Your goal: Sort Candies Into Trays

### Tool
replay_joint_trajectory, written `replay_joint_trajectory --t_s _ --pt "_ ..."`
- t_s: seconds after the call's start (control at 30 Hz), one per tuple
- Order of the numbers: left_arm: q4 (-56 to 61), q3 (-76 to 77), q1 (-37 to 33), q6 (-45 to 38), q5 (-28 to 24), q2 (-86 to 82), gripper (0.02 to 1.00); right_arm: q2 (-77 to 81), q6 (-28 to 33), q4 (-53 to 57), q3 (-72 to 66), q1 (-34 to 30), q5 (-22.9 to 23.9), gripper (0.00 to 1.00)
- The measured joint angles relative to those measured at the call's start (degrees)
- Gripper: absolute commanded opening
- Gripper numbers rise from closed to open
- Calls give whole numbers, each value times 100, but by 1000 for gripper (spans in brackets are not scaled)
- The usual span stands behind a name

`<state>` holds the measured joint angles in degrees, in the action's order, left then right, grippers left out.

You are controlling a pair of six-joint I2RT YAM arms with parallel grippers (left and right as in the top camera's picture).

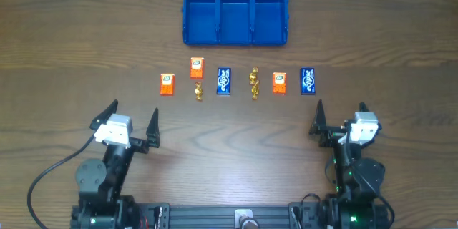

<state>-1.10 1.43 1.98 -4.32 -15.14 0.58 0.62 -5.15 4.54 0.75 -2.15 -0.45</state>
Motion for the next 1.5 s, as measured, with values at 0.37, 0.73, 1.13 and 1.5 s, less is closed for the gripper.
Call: replay_joint_trajectory --t_s 0.37,0.73,1.13,1.5 --pt "2 0 0 2 0 0 996 0 0 0 0 0 0 1000" --pt "-866 761 0 199 -96 708 998 -2 0 -2 0 0 2 1000" --pt "-4297 6039 96 468 -188 5077 998 -15 0 2 -2 0 4 1000" --pt "-4745 6741 800 625 46 8395 998 -15 0 2 -2 0 2 1000"
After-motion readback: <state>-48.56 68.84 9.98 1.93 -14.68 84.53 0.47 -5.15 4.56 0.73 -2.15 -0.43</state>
